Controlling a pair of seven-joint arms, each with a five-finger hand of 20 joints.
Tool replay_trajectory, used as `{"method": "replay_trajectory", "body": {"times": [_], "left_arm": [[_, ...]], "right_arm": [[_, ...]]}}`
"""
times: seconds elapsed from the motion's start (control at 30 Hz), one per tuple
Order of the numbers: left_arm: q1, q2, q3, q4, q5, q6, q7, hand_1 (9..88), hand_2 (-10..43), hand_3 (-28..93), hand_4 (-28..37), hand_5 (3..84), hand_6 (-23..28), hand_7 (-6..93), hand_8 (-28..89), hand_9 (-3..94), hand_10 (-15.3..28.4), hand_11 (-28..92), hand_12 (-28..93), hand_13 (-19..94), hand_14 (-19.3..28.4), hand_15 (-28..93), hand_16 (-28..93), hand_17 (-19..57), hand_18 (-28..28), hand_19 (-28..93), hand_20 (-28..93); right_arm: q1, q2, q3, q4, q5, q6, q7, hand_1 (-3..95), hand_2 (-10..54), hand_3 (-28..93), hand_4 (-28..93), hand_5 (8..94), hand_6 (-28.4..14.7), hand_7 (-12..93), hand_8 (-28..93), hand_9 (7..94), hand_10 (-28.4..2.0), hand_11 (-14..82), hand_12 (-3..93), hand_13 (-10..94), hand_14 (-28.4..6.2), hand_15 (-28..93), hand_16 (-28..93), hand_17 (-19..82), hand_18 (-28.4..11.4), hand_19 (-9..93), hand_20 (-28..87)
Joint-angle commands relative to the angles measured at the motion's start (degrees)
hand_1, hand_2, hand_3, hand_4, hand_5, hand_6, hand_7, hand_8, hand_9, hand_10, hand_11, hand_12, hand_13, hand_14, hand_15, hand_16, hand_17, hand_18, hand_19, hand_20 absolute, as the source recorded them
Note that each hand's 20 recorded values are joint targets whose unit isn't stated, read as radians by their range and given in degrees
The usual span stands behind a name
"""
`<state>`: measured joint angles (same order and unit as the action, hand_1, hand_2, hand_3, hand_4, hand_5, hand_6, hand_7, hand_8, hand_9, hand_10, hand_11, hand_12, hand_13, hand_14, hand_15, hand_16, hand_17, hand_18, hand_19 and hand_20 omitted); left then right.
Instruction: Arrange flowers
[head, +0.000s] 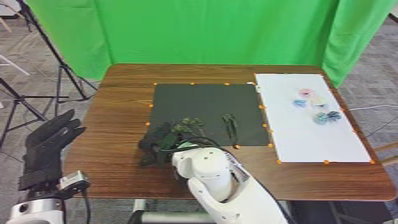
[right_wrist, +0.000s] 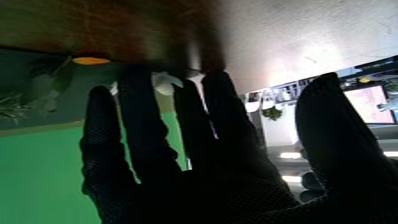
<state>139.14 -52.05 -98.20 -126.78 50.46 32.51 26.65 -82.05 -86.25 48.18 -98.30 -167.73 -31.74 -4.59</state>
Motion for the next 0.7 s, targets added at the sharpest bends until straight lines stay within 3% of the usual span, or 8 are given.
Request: {"method": "replay_trajectory", "body": {"times": [0.03,0.1,0.23,0.33,0.43,0.53,0.63,0.7], "left_arm": [[0.91,0.08,-0.27,-0.20,-0.07,0.10,-0.18,25.0,6.3,85,-18.6,40.9,10.5,16.1,-11,35.1,20.1,38,7,26,27.6,66,-18,-9.7,22.0,60,4],[1.04,-0.07,-0.12,-0.26,0.00,0.10,-0.30,25.1,6.3,85,-18.7,40.9,10.5,16.1,-11,35.1,20.1,38,7,26,27.6,66,-18,-9.7,22.1,60,4],[1.50,0.73,-0.05,-0.42,-0.67,0.66,0.36,25.1,6.4,85,-18.7,40.9,10.5,16.3,-11,35.1,20.1,38,7,26,27.6,66,-18,-9.6,22.0,60,4],[1.76,0.52,-0.33,-0.60,-0.52,0.72,0.32,25.1,6.4,85,-18.7,40.9,10.4,16.2,-11,35.1,20.1,38,7,26,27.6,66,-18,-9.7,22.0,60,4],[2.05,0.32,-0.28,-0.58,-0.53,0.60,0.34,25.1,6.5,85,-18.7,40.9,10.5,16.3,-11,35.1,20.1,38,7,26,27.6,66,-18,-9.6,22.0,60,4],[3.45,0.38,-0.66,-1.18,-1.26,1.65,1.08,25.1,6.5,85,-18.7,40.9,10.5,16.2,-11,35.1,20.1,38,7,26,27.6,66,-18,-9.6,22.0,60,4],[4.78,0.64,-1.32,-1.76,-1.28,2.22,1.63,25.2,6.5,85,-18.8,40.9,10.5,16.2,-11,35.2,20.1,38,7,26,27.6,66,-18,-9.6,22.0,60,3],[5.31,0.73,-1.69,-2.01,-1.42,2.42,1.69,25.1,6.5,85,-18.7,40.9,10.5,16.2,-11,35.1,20.1,38,7,26,27.6,66,-18,-9.6,22.0,60,3]], "right_arm": [[-0.01,1.45,-0.77,-0.70,-7.95,3.95,1.77,9.1,16.8,83,-23,44.2,-7.3,12,-11,35.5,-14.7,11.0,11.7,25,-26.8,73,8,3,-25.8,69,23],[0.40,2.07,-1.76,-1.15,-7.53,5.07,3.43,9.1,16.7,83,-23,44.5,-7.2,12,-11,35.8,-15.1,10.9,11.7,26,-26.9,73,8,3,-26.0,69,23],[2.48,3.87,-3.99,-1.97,-4.93,7.47,7.07,9.0,16.3,83,-23,45.5,-7.4,12,-11,36.4,-16.8,10.7,11.8,25,-27.6,72,8,3,-26.9,69,24],[4.25,5.04,-5.17,-2.88,-1.07,7.58,9.29,8.8,16.1,83,-22,45.6,-7.6,11,-11,35.7,-18.5,10.0,11.9,24,-28.2,72,8,2,-27.4,69,24],[3.62,4.40,-4.21,-3.32,-2.23,8.29,7.95,8.8,15.8,82,-22,45.2,-6.7,12,-11,35.2,-20.7,9.0,12.3,24,-28.3,71,8,2,-28.1,69,25],[2.62,3.71,-2.77,-4.40,-1.89,9.95,6.90,8.8,15.8,82,-22,45.3,-6.6,12,-11,35.2,-21.2,8.7,12.6,24,-28.4,71,9,2,-28.3,69,25],[6.91,8.97,-5.15,-6.79,4.91,13.18,10.69,8.8,15.8,82,-22,45.6,-6.6,13,-11,35.8,-21.9,9.1,13.1,25,-28.4,71,9,2,-28.3,69,26],[12.05,13.66,-7.79,-7.93,13.02,15.39,17.01,9.1,15.5,82,-22,45.9,-6.6,13,-11,37.7,-22.2,10.3,13.5,28,-27.9,72,9,4,-28.4,69,26]]}}
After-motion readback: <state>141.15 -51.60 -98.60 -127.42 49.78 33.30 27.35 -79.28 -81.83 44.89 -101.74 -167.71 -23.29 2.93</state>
